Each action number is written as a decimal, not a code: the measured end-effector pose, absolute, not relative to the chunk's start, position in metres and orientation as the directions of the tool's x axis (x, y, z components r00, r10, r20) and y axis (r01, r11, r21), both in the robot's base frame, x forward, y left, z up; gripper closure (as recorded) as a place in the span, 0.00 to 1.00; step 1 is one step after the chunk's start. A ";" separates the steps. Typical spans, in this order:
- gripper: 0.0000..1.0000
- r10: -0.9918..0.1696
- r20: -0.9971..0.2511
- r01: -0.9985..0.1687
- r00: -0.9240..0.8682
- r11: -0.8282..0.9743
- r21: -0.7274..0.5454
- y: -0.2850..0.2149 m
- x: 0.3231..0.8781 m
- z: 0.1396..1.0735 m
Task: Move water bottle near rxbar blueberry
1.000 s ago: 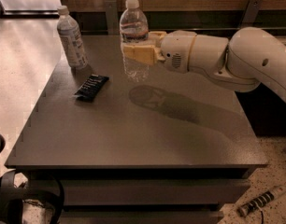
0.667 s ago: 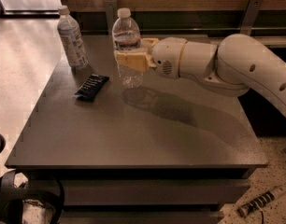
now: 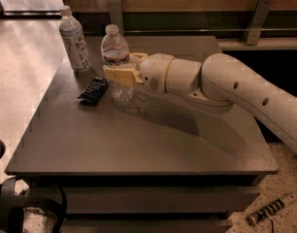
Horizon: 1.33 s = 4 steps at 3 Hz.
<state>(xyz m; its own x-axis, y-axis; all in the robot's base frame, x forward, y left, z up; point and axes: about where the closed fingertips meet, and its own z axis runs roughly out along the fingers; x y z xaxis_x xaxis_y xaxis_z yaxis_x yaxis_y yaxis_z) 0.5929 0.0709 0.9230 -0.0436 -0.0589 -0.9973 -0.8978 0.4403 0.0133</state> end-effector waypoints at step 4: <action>0.64 -0.036 -0.999 -0.915 -0.009 0.404 -0.006 0.096 0.587 0.910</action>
Offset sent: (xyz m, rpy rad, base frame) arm -0.0063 0.0201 -0.0205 0.0327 -0.0522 0.0401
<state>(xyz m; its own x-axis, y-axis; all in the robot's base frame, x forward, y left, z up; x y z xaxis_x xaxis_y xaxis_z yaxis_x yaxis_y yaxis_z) 0.5869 0.0960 0.9102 -0.0090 -0.0358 -0.9993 -0.9149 0.4037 -0.0062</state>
